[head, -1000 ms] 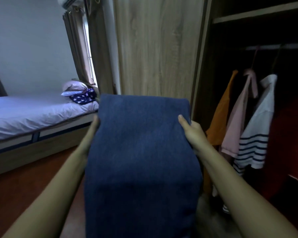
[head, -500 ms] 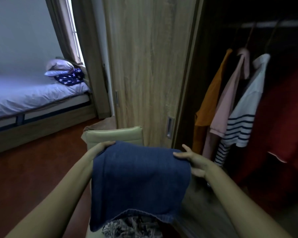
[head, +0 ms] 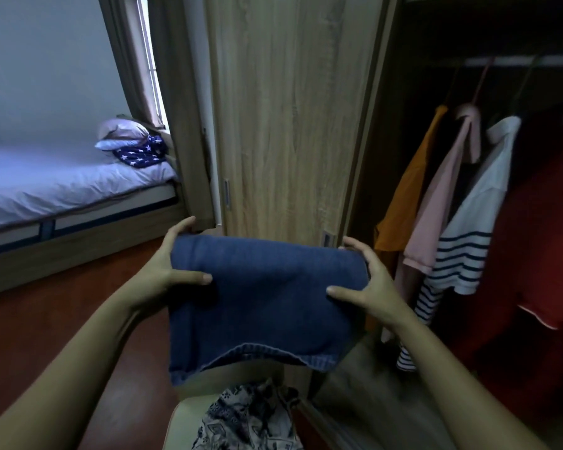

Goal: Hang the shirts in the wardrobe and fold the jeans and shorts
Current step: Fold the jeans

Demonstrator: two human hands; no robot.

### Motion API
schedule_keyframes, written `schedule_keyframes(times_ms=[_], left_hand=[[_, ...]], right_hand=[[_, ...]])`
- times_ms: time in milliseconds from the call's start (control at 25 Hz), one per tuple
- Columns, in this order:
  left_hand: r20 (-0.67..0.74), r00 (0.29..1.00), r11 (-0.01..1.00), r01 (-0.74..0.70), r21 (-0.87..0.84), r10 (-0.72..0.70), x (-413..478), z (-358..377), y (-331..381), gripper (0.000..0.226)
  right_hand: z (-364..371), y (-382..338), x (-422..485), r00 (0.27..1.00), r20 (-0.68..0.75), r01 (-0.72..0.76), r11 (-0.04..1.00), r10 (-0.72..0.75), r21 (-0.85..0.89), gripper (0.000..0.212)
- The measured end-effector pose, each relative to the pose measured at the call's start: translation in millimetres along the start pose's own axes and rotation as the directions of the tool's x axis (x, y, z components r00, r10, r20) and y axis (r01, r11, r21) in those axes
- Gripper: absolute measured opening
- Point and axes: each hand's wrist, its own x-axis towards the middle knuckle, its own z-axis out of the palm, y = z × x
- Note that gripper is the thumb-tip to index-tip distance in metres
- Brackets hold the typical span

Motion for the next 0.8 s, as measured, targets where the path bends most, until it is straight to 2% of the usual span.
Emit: schedule_keyframes(times_ms=[80, 200, 280, 360, 440, 480, 560, 640, 720, 800], left_hand=[[-0.009, 0.993, 0.99, -0.121, 0.073, 0.122, 2, -5, 5, 0.104], [-0.145, 0.963, 0.961, -0.196, 0.194, 0.226, 8, -7, 21, 0.086], [-0.224, 0.94, 0.936, -0.184, 0.3, 0.257, 12, -9, 28, 0.069], [-0.278, 0.927, 0.913, -0.131, 0.386, 0.251, 17, -15, 27, 0.061], [-0.314, 0.902, 0.887, -0.137, 0.442, 0.296, 20, -12, 24, 0.053], [-0.304, 0.893, 0.894, -0.194, 0.404, 0.331, 21, -5, 22, 0.049], [-0.3, 0.889, 0.935, -0.304, 0.18, 0.347, 18, 13, 16, 0.046], [-0.321, 0.903, 0.945, -0.32, -0.064, 0.285, 20, 31, 10, 0.06], [-0.38, 0.894, 0.922, -0.329, -0.202, 0.236, 24, 46, 8, 0.056], [-0.446, 0.878, 0.918, -0.308, -0.251, 0.173, 31, 54, 11, 0.029]], right_hand=[[1, -11, 3, 0.988, -0.092, 0.117, 0.99, -0.124, -0.076, 0.076], [-2, -32, 14, 0.939, -0.234, 0.235, 0.968, -0.25, -0.093, 0.048], [-5, -41, 21, 0.907, -0.302, 0.262, 0.955, -0.292, -0.137, 0.041], [-7, -48, 24, 0.885, -0.35, 0.264, 0.95, -0.308, -0.168, 0.04], [-6, -56, 28, 0.87, -0.373, 0.321, 0.945, -0.323, -0.068, 0.033], [-6, -59, 29, 0.86, -0.392, 0.344, 0.939, -0.328, -0.032, 0.026], [-5, -66, 29, 0.838, -0.422, 0.364, 0.931, -0.347, -0.042, 0.022], [-11, -73, 31, 0.835, -0.428, 0.364, 0.931, -0.345, -0.04, 0.03], [-19, -81, 31, 0.875, -0.387, 0.322, 0.947, -0.292, 0.015, 0.047], [-29, -70, 31, 0.954, -0.271, 0.166, 0.978, -0.128, 0.124, 0.062]])
